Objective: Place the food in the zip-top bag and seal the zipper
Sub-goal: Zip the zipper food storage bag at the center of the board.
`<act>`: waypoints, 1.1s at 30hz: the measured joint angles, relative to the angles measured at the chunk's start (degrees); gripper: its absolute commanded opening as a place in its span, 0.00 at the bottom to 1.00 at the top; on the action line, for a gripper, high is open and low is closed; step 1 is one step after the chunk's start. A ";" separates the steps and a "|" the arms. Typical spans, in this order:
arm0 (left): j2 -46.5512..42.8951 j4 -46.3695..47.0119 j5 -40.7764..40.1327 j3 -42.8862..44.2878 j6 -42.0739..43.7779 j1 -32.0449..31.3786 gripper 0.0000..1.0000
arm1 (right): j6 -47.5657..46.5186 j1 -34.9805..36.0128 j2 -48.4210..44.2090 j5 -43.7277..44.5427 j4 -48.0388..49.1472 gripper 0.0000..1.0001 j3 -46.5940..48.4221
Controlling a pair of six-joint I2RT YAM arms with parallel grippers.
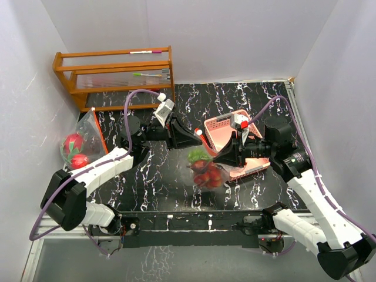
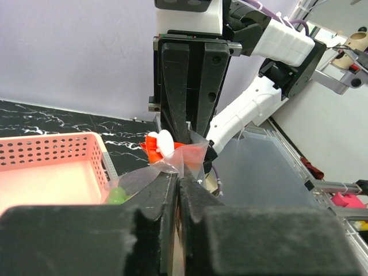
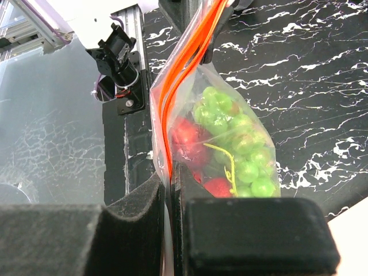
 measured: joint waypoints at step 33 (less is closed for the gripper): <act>-31.26 -40.37 -24.00 -9.07 41.07 0.26 0.00 | 21.20 0.15 -0.79 38.53 4.13 0.94 -7.91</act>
